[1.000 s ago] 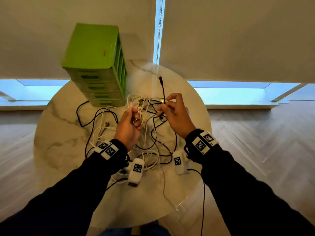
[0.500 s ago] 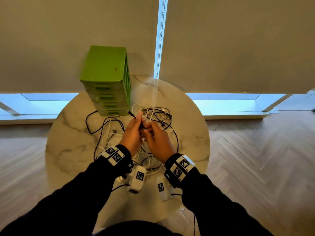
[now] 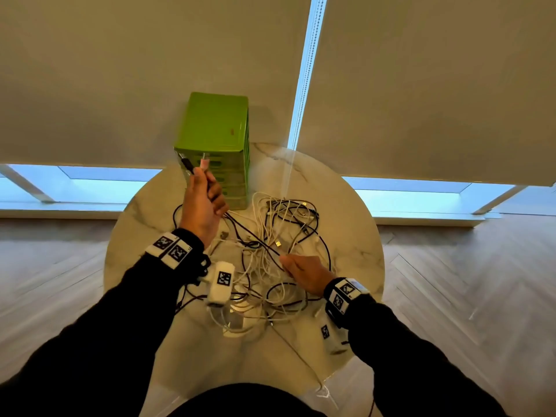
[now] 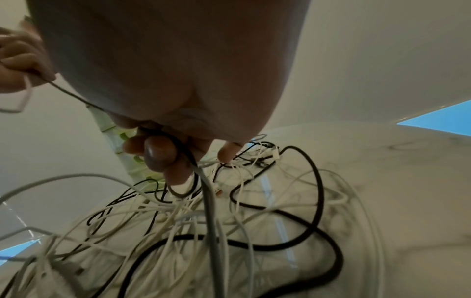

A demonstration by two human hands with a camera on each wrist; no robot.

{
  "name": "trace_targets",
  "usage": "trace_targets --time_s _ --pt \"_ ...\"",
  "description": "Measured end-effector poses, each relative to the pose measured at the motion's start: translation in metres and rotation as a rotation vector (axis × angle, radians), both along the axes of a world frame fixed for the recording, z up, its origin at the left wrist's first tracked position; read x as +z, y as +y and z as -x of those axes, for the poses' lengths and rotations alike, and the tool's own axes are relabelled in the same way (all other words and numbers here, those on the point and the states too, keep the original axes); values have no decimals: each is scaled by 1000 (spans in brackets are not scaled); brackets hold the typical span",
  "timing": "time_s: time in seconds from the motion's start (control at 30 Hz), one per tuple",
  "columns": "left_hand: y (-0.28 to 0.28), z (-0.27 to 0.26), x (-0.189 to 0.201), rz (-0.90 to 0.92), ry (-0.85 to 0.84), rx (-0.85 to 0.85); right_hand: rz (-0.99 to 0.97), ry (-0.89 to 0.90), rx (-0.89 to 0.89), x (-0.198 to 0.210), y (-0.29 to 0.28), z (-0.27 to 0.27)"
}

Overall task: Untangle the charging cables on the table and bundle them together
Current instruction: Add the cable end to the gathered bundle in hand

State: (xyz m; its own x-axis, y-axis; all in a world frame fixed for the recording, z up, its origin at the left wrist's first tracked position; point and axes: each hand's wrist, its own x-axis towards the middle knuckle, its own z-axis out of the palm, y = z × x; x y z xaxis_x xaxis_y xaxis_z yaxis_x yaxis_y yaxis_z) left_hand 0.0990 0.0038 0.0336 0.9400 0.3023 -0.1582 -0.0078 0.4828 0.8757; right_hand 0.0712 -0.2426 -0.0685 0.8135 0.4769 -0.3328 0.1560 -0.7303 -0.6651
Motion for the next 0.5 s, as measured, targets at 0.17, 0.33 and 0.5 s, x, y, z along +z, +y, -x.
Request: trace_targets --time_s 0.17,0.33,0.5 --pt "6 13 -2 -365 41 -75 253 -208 -36 19 7 -34" --pt "-28 26 -35 -636 258 -268 -20 -476 -121 56 52 -43" --pt "-40 19 -35 -231 349 -185 -83 -498 78 66 75 -11"
